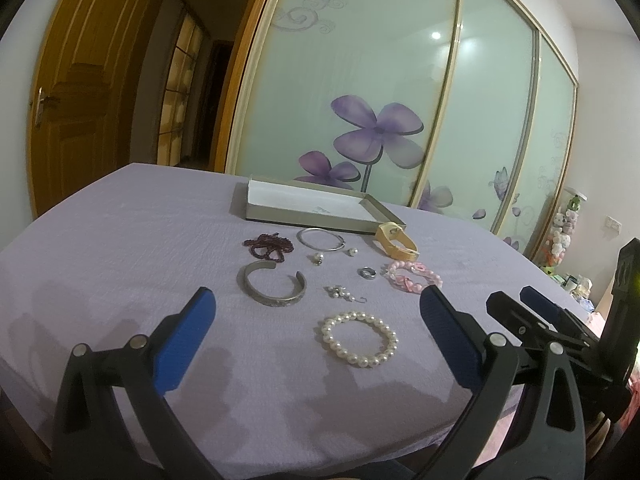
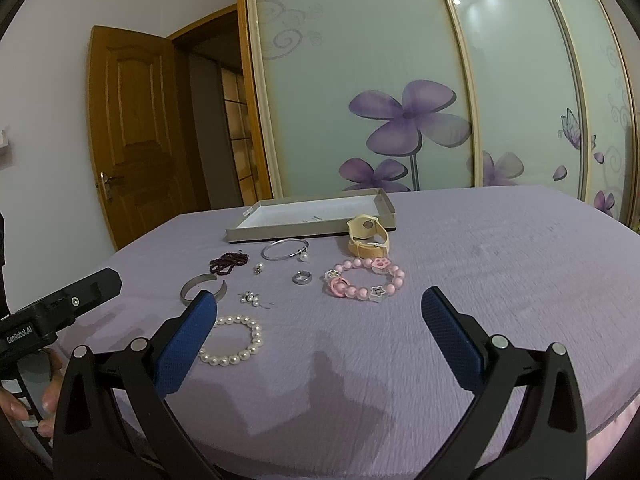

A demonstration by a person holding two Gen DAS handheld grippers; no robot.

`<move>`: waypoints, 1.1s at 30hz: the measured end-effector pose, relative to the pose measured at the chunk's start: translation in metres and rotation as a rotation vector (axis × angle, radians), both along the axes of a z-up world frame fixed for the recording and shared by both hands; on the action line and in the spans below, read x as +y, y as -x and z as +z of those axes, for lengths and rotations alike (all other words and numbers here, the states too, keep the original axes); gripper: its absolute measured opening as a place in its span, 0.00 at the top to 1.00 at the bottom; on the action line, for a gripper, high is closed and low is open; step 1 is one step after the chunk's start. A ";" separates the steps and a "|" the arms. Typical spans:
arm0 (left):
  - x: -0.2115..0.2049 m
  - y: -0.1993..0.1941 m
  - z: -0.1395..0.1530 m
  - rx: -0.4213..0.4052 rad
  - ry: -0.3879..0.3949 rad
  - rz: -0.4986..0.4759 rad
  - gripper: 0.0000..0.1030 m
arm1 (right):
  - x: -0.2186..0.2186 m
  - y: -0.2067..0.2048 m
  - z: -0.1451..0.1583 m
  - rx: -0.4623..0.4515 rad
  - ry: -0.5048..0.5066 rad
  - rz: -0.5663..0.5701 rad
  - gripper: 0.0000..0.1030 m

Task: Organize jewelry
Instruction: 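Move the left tool to the silver cuff while the right tool reaches the pink bracelet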

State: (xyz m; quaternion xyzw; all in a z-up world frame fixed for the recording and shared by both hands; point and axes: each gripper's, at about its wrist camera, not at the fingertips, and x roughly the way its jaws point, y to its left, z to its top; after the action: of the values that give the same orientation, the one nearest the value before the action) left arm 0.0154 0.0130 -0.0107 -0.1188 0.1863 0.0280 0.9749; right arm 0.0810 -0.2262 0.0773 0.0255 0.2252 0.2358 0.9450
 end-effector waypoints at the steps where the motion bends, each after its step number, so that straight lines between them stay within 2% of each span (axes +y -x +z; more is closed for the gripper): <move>1: 0.000 -0.004 0.000 0.004 0.000 0.003 0.02 | 0.000 -0.002 0.000 0.003 0.003 -0.001 0.01; 5: 0.004 -0.013 0.001 0.025 -0.010 0.014 0.02 | 0.003 -0.015 0.002 0.023 0.027 0.000 0.01; 13: 0.022 -0.041 0.005 0.100 -0.017 0.034 0.02 | 0.018 -0.064 0.002 0.148 0.112 0.012 0.01; 19: 0.032 -0.051 0.001 0.125 -0.003 0.035 0.02 | 0.028 -0.071 -0.007 0.178 0.135 0.047 0.01; 33: 0.052 -0.089 0.005 0.183 -0.014 0.072 0.02 | 0.023 -0.139 -0.015 0.327 0.208 -0.065 0.26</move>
State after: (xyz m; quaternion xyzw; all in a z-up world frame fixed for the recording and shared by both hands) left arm 0.1048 0.0654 -0.0061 -0.1157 0.2701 0.0750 0.9529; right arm 0.2198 -0.2035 0.0621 -0.0271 0.3978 0.1731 0.9006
